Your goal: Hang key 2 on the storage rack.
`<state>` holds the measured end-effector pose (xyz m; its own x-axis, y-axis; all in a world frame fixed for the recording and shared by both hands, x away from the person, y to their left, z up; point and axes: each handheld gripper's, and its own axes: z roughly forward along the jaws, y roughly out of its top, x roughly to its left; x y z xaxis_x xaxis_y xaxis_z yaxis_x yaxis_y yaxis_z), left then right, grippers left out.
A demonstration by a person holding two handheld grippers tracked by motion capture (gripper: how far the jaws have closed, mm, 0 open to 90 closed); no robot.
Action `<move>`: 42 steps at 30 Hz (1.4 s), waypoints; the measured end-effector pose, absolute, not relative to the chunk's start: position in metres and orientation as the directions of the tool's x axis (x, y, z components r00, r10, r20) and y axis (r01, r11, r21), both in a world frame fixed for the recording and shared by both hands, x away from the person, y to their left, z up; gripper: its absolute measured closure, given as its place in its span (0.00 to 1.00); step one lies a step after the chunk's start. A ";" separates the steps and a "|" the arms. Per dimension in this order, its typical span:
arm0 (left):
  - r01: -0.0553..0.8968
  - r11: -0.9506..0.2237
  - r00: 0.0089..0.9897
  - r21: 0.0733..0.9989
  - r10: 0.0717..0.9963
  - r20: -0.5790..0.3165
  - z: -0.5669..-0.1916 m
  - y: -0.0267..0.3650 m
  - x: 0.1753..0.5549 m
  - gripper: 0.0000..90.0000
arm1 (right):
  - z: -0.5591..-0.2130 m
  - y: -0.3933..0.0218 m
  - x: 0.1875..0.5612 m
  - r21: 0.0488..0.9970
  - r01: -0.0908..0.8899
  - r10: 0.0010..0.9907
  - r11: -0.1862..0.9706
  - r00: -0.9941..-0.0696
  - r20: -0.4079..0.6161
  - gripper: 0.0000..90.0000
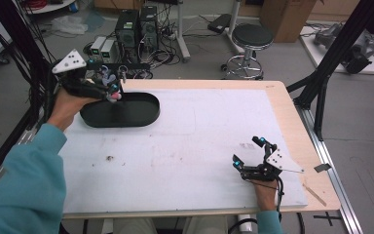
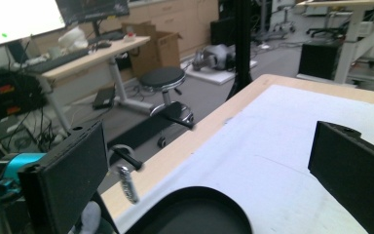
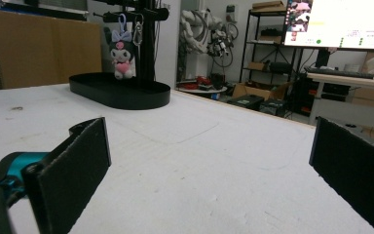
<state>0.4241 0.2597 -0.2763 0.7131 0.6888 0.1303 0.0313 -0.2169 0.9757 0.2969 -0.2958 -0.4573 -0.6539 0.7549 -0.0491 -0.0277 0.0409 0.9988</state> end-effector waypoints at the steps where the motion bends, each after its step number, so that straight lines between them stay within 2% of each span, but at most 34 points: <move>1: 0.024 -0.208 0.718 0.978 0.685 0.128 -0.280 0.261 0.415 0.02 | -0.457 -0.296 0.297 0.999 -0.027 0.755 0.039 -0.654 -0.047 0.01; 14: -0.025 -0.117 0.713 0.993 0.694 0.100 -0.347 0.272 0.330 0.02 | -0.457 -0.297 0.297 0.999 -0.022 0.758 0.027 -0.651 -0.035 0.01; 23: 0.002 -0.036 0.672 0.999 0.740 0.025 -0.415 0.279 0.290 0.02 | -0.457 -0.296 0.297 0.999 -0.029 0.758 0.038 -0.651 -0.048 0.01; 35: 0.005 -0.012 0.630 1.000 0.777 0.006 -0.456 0.286 0.270 0.02 | -0.457 -0.295 0.296 0.999 -0.021 0.757 0.039 -0.652 -0.043 0.01; 37: -0.048 0.006 0.610 0.999 0.792 0.025 -0.458 0.287 0.264 0.02 | -0.457 -0.295 0.296 0.999 -0.022 0.758 0.040 -0.651 -0.045 0.01; 40: -0.024 0.034 0.604 0.999 0.797 -0.012 -0.458 0.289 0.266 0.02 | -0.457 -0.295 0.296 0.998 -0.027 0.757 0.048 -0.651 -0.054 0.01; 42: -0.034 0.020 0.604 0.999 0.797 0.004 -0.458 0.288 0.266 0.02 | -0.457 -0.295 0.296 0.999 -0.025 0.757 0.049 -0.651 -0.053 0.01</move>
